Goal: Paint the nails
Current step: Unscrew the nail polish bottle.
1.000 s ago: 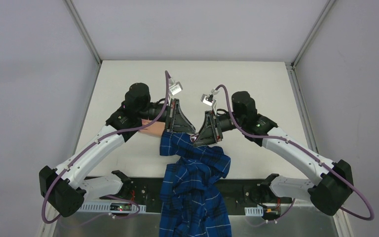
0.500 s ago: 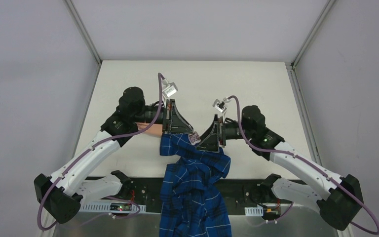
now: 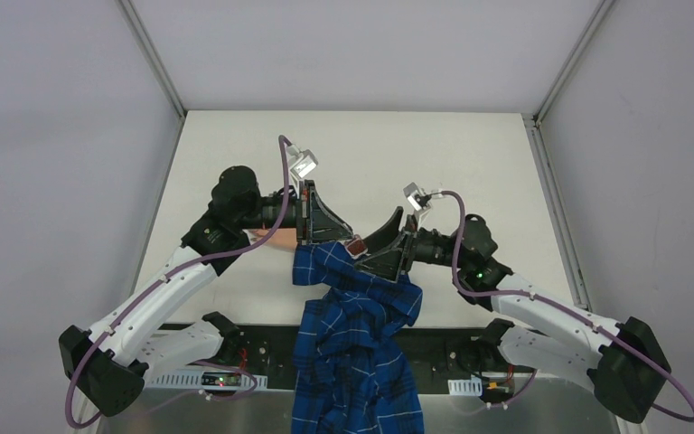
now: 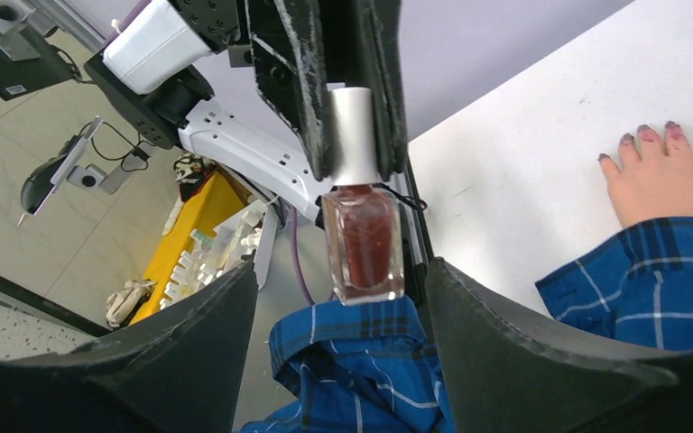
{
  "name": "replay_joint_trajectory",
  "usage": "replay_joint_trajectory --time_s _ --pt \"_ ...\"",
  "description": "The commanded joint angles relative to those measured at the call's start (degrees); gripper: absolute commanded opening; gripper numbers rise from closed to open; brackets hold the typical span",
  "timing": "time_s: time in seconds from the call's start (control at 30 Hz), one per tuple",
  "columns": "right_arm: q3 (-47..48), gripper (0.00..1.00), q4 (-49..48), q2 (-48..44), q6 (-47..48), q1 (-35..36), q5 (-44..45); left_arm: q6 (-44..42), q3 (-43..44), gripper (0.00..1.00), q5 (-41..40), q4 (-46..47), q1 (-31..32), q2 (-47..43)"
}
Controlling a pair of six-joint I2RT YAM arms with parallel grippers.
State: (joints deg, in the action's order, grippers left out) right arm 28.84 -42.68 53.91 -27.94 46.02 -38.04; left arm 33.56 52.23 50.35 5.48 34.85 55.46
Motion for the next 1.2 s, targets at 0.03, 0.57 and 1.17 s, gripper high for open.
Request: replay_joint_trajectory --time_s 0.03,0.57,1.17 --pt "4.25 0.67 -5.60 2.11 1.32 1.90 1.60 0.63 -0.02 0.00 -0.31 4.28 0.11 -1.89" --pt "6.10 0.09 -2.14 3.63 3.28 2.06 4.40 0.63 0.07 0.00 0.07 4.37 0.09 -1.77" --pt "15.68 0.00 18.28 6.98 27.15 13.05 48.15 1.31 -0.48 0.00 -12.34 -2.39 -4.10 -0.22"
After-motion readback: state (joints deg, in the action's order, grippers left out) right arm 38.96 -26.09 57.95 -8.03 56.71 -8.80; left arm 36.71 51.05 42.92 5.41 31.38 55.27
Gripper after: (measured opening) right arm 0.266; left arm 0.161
